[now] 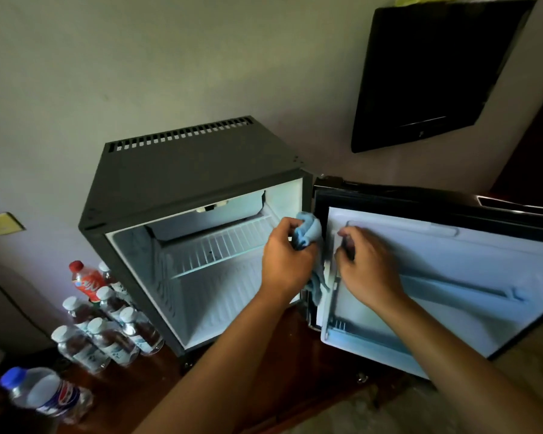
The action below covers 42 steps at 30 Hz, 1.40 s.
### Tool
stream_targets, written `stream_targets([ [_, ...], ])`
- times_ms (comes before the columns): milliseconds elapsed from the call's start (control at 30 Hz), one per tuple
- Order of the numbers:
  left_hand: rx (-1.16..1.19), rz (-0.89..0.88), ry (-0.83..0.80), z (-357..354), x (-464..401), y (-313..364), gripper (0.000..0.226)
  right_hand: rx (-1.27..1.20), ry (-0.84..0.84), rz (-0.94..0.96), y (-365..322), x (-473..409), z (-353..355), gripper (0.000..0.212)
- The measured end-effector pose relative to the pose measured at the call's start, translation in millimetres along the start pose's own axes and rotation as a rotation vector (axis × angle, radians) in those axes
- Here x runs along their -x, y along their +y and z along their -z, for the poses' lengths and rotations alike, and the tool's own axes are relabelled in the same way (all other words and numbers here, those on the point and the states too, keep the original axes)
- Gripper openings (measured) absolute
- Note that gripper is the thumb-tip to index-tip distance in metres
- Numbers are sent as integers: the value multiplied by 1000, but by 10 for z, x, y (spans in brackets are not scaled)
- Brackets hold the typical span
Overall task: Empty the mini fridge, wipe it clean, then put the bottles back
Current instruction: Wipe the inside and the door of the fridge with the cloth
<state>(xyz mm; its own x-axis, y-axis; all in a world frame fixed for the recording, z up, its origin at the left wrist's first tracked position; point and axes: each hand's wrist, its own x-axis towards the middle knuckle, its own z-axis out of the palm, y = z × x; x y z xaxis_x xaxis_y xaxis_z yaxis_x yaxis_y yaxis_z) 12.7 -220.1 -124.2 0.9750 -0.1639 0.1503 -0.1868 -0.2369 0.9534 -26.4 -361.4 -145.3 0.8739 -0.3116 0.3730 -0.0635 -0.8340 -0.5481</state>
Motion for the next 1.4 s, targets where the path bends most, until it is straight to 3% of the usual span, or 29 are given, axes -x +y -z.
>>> stream_targets([
  [300, -2, 26, -31, -375, 70, -152, 25, -76, 29, 142, 166, -51, -30, 23],
  [400, 162, 111, -80, -376, 94, -183, 33, -74, 14, 197, 211, -69, -27, 25],
  [533, 299, 158, -140, -310, 71, -188, 27, -79, 12, 237, 271, -96, -13, 25],
  [800, 233, 185, 34, -477, 67, -305, 18, -147, -16, 224, 352, -137, 4, 17],
  [1167, 232, 291, 50, -650, 168, -585, 30, -173, -4, 283, 487, -185, -12, 12],
  [1400, 274, 212, 123, -700, 186, -593, 35, -148, -2, 328, 551, -228, -8, 15],
])
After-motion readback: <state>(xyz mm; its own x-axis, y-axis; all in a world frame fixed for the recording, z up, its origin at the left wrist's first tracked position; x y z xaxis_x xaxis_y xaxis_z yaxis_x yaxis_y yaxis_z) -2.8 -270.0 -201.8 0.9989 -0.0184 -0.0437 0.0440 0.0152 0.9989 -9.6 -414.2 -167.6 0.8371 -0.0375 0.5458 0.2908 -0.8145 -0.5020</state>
